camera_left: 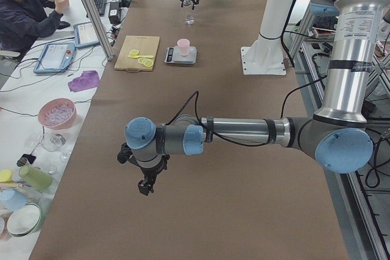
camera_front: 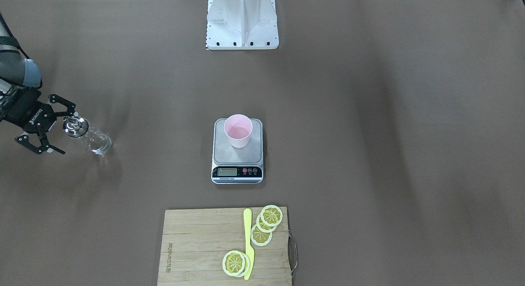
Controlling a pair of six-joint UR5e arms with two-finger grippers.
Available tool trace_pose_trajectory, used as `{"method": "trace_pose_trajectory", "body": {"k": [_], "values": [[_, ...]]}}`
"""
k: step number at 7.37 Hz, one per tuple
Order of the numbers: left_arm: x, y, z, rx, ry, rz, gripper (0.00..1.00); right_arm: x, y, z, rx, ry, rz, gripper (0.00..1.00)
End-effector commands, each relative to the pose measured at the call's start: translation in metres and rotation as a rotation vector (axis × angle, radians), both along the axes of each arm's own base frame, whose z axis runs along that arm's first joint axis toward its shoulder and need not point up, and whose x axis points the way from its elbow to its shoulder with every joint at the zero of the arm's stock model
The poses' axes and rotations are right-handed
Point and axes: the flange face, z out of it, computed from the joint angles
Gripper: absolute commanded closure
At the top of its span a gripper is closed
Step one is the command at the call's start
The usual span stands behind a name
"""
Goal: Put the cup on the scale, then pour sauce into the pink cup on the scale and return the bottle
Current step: 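Lower the right gripper around the dispenser's metal top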
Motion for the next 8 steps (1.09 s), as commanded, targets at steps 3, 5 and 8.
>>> {"method": "trace_pose_trajectory", "body": {"k": [3, 5, 8], "values": [[0.0, -0.003, -0.006, 0.01, 0.0, -0.001, 0.02, 0.002, 0.013, 0.033, 0.037, -0.051, -0.005, 0.01], [0.0, -0.003, -0.005, 0.009, 0.0, -0.001, 0.02, 0.003, 0.018, 0.04, 0.049, -0.084, -0.007, 0.01], [0.0, -0.003, -0.005, 0.009, 0.0, -0.001, 0.02, 0.003, 0.018, 0.039, 0.042, -0.089, -0.008, 0.01]]}}
